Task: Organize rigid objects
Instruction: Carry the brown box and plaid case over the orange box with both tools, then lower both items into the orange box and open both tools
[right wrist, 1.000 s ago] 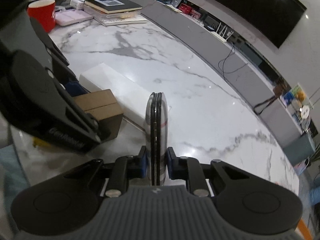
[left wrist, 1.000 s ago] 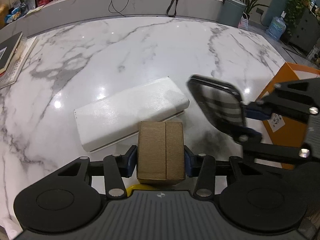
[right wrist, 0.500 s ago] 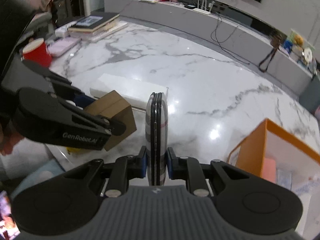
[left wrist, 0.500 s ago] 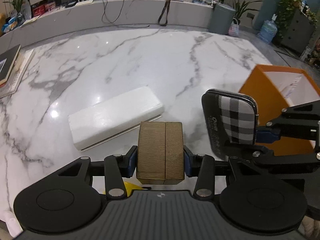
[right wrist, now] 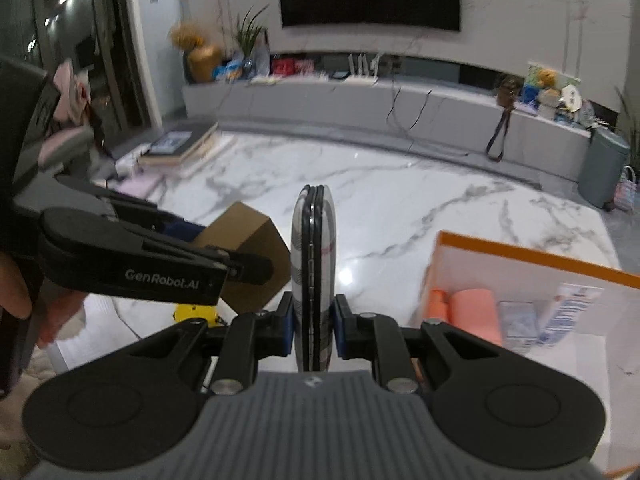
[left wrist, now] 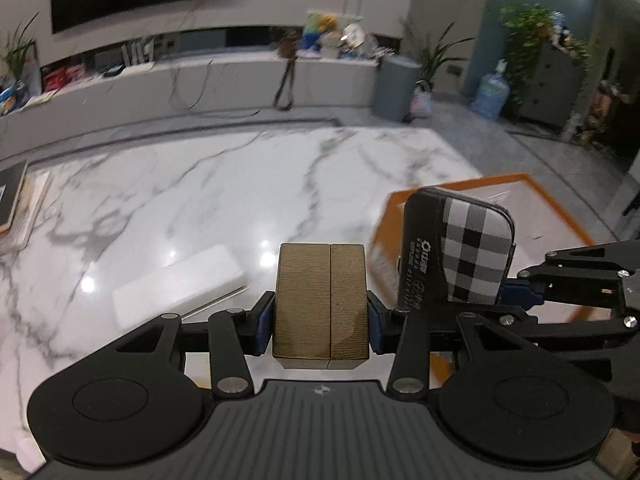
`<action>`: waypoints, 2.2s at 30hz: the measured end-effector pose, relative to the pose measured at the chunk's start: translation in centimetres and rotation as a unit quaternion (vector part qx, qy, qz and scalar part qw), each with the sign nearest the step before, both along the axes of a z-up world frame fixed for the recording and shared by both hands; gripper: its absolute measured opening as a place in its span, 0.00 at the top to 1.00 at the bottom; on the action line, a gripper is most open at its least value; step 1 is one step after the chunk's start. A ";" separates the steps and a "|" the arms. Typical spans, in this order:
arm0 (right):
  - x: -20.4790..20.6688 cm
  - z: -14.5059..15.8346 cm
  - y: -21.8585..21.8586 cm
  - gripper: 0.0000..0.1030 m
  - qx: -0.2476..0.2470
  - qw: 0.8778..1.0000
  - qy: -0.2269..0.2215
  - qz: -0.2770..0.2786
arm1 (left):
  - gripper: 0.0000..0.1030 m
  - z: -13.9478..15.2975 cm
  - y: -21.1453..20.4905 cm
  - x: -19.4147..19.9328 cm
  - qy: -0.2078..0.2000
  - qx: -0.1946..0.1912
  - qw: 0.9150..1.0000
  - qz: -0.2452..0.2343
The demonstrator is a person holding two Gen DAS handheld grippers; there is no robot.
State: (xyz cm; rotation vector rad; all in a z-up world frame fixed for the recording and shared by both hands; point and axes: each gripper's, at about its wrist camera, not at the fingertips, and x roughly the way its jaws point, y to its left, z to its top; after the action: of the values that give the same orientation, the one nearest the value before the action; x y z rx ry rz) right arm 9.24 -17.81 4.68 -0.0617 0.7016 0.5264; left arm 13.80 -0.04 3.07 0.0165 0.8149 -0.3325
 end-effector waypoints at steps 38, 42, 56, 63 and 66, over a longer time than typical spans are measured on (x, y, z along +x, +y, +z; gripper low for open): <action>7.9 -7.2 -21.5 0.83 -0.016 0.982 0.149 -0.119 | 0.51 -9.7 -24.8 8.9 0.053 0.160 0.918 -0.359; 8.4 -8.0 -21.5 0.83 -0.021 0.980 0.161 -0.116 | 0.51 -10.4 -24.9 9.1 0.064 0.155 0.908 -0.383; 9.5 -9.4 -20.9 0.82 -0.037 0.976 0.193 -0.097 | 0.45 -12.7 -26.7 8.6 0.043 0.212 0.877 -0.430; 10.3 -9.5 -21.1 0.82 -0.039 0.971 0.220 -0.089 | 0.31 -11.7 -26.0 8.5 0.021 0.213 0.879 -0.427; 11.4 -9.5 -21.5 0.82 -0.028 0.965 0.249 -0.078 | 0.32 -11.3 -25.8 8.6 0.031 0.197 0.884 -0.423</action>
State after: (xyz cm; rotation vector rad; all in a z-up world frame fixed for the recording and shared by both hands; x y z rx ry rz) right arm 20.61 -39.31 -4.81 0.0757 1.2025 0.3699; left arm 22.44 -25.81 -8.24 0.7672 0.8957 -0.9906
